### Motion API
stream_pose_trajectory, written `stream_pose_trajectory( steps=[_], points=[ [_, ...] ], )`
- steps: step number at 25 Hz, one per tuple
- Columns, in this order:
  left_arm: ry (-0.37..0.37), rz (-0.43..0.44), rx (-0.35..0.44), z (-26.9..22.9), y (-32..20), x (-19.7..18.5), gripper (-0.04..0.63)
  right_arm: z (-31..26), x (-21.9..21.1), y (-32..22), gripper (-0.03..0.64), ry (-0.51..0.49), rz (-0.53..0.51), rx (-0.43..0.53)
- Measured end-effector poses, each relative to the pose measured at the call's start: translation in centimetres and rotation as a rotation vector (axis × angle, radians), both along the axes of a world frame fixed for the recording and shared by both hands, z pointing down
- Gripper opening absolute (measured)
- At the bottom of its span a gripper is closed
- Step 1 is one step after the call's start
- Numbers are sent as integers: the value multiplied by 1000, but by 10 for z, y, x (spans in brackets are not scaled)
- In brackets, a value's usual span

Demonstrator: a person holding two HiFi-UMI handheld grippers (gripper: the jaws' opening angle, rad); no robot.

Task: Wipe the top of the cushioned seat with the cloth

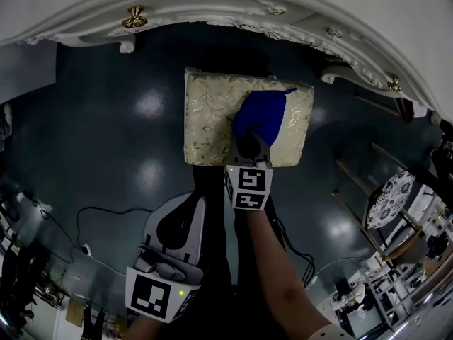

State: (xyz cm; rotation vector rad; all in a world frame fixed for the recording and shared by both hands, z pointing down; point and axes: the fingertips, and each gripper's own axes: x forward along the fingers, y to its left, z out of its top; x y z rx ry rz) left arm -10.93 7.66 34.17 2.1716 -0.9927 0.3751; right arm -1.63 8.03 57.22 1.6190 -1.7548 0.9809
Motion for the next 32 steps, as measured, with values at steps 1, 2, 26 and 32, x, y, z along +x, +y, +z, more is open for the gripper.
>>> stream_pose_trajectory(
  steps=[1,2,26,32],
  points=[
    [2,-4,3,0,-1,-1,11,0,-2,0,64,-1,-3,-5],
    [4,-8,6,0,-2,-2,9,1,-4,0,64,-2,-6,-8],
    [-1,-68,-9,3,1,-32,9,-1,-57,-12,64,-35,-69,15],
    [-1,-82,8,0,-1,-35,9,-3,-71,-16,64,-56,-86,20]
  ],
)
